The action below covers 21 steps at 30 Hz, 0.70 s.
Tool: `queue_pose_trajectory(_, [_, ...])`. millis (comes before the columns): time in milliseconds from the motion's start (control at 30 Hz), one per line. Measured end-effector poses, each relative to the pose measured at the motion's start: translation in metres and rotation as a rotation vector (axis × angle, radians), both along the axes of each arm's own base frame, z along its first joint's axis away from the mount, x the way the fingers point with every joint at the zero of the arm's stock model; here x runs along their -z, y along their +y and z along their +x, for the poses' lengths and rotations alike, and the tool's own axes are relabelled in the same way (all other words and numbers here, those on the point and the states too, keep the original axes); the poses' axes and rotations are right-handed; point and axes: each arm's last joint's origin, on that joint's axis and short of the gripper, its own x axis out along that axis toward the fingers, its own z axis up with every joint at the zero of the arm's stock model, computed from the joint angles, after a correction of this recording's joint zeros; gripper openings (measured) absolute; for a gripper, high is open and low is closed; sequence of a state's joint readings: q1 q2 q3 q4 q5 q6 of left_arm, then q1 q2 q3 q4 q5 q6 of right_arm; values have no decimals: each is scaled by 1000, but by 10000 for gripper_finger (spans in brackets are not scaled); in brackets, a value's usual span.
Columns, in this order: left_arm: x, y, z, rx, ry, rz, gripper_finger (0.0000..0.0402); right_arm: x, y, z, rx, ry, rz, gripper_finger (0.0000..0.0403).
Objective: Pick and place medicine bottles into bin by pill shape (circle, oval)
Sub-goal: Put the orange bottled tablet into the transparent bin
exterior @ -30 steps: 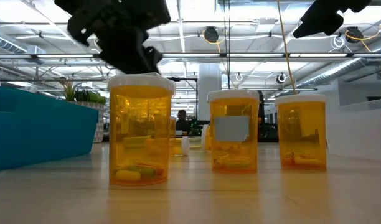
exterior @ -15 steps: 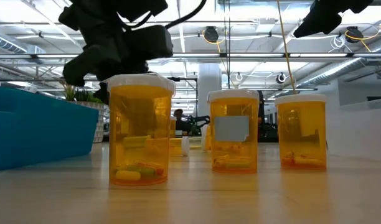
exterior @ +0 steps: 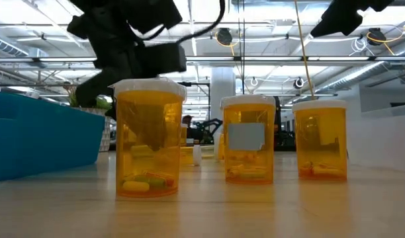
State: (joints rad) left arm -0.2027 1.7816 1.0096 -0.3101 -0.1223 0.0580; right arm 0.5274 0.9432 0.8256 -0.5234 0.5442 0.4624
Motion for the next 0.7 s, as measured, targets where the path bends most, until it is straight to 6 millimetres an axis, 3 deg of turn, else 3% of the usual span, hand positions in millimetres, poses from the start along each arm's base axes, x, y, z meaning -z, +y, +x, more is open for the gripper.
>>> queue_pose_trajectory(233, [17, 0, 5, 12, 36, 5, 182, 0, 0, 0, -1, -3, 0, 212])
queue_pose_trajectory(400, [18, 1, 5, 16, 35, 8, 176, 0, 0, 0, -4, 0, -4, 212])
queue_pose_trajectory(700, [17, 0, 4, 23, 35, 6, 94, 0, 0, 0, -10, 0, -14, 212])
